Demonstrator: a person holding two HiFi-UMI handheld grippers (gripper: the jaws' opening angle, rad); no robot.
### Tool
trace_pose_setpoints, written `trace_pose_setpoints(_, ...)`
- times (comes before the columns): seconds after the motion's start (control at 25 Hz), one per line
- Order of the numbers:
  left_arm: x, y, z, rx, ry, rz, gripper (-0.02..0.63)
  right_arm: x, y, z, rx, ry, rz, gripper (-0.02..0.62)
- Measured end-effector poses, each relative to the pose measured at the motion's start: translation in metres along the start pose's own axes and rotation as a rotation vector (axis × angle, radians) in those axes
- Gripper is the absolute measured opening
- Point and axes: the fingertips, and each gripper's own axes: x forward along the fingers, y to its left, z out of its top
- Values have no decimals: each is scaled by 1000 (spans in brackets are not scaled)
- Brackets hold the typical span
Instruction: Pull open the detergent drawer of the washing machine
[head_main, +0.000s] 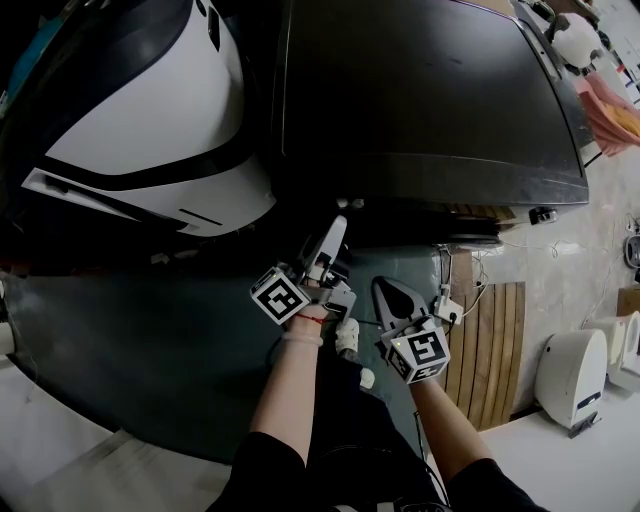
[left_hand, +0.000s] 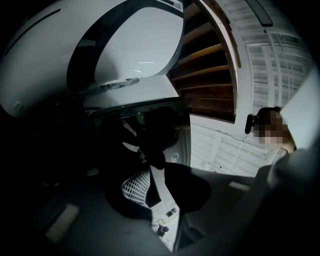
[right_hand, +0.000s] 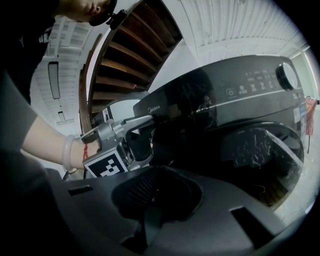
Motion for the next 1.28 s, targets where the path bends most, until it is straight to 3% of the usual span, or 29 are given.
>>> trace_pose_setpoints(0.28,-19,-15,-11,44,31,-57,81,1,1,-1,14,-1,7,11)
trace_pose_setpoints(0.48,-24,-19,-15,5,13,-44,86,2,7,-1,7,0,7,11)
trace_pose_setpoints(0.68,-27,-22,-18,24,55,-46,84,-1,10,3,5,-10,5,11)
trace_pose_setpoints(1.28,-42,-34,-28,25,74,-44,84,-18,15,3,0,-28,-1,11)
